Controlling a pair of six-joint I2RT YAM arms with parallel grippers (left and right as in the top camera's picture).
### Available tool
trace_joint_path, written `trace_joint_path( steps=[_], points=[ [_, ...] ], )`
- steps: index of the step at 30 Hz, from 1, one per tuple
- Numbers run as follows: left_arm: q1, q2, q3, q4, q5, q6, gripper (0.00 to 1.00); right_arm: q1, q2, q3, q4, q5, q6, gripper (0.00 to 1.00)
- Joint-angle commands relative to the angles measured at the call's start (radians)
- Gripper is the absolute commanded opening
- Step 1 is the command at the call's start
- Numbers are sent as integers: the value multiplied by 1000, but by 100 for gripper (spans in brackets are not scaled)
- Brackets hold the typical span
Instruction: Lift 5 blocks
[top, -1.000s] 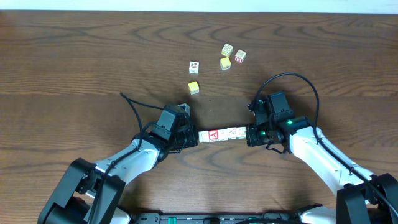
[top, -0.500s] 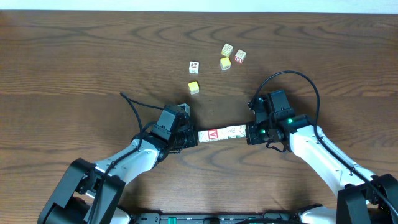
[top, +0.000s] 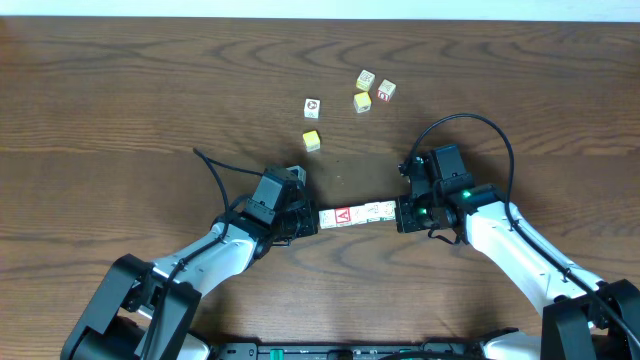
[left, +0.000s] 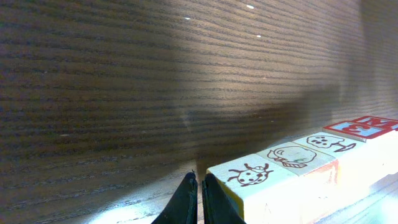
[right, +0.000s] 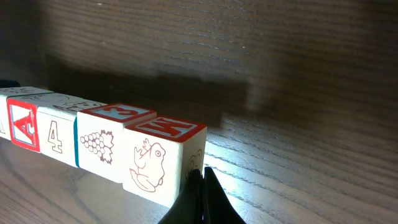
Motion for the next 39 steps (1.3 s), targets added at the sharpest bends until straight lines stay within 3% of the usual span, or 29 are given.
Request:
trace_joint_path(
  steps=[1, 39],
  points=[
    [-20, -30, 55, 18, 79, -13, 7, 32, -17, 29, 7, -114, 7, 1],
    [-20, -75, 59, 10, 78, -13, 7, 33, -29, 87, -50, -92, 0, 1]
  ],
)
